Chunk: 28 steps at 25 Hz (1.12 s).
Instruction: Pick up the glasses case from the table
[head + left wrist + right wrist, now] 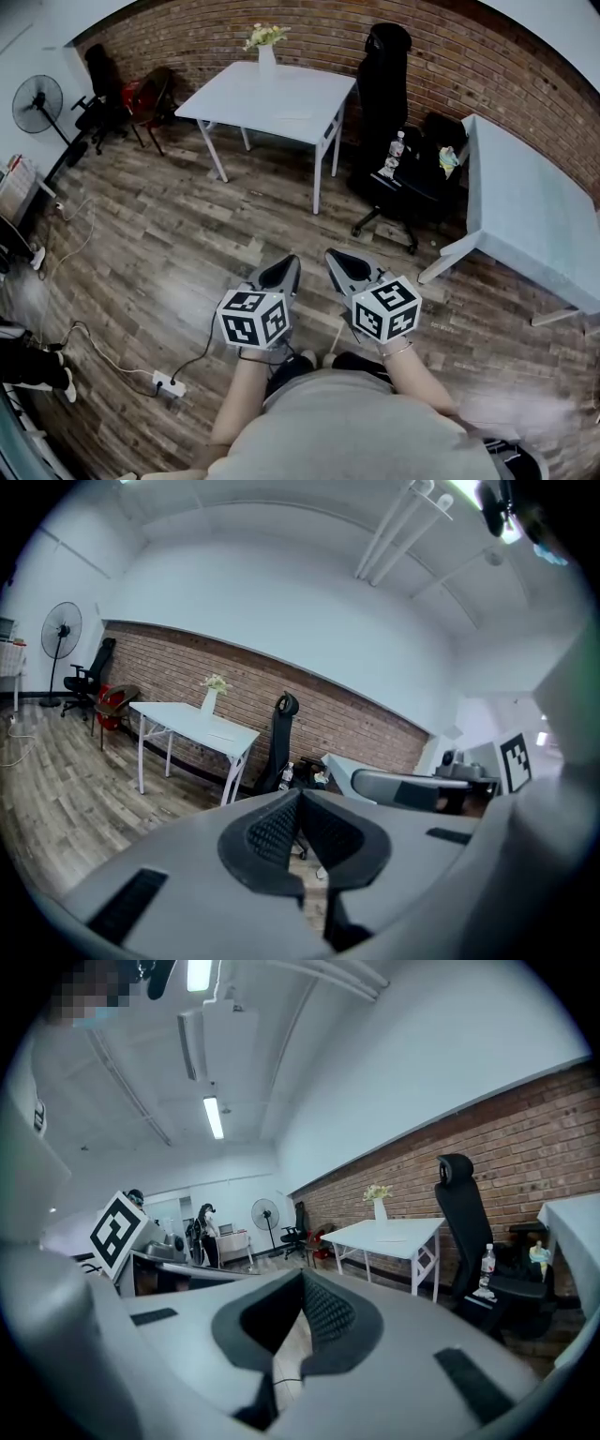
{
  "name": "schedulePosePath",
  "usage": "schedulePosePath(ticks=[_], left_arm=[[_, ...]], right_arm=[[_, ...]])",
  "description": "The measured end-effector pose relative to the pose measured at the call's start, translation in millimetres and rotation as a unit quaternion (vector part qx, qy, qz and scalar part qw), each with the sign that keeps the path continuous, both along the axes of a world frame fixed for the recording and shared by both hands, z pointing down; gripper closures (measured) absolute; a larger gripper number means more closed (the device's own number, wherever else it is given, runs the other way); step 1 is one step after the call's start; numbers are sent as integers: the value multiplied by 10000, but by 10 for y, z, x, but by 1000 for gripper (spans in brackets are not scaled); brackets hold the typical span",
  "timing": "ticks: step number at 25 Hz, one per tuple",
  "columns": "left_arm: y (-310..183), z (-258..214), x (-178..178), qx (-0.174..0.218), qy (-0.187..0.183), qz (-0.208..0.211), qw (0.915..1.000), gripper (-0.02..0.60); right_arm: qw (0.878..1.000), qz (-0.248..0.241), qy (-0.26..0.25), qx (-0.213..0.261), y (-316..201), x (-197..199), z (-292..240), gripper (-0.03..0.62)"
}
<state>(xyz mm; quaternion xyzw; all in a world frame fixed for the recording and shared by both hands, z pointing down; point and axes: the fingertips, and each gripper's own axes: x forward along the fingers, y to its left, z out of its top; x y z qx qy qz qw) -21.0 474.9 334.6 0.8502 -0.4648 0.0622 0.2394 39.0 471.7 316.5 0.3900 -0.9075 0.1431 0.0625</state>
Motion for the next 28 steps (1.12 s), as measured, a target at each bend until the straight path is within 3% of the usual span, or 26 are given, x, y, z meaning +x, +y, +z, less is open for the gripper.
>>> schedulePosePath(ticks=[14,18,28], left_arm=[[-201,198,-320,-184,80,249,9995,571],[-356,233,-413,-122,93,117,9998,571],[-1120,434,-563,-157,-484,150,9986,571]], right_arm=[[9995,176,-104,-256,-242,-278,264,595],[9991,195,-106,-356,-341,-323,348,595],[9990,165,-2,-405,-1115,-330,528,595]])
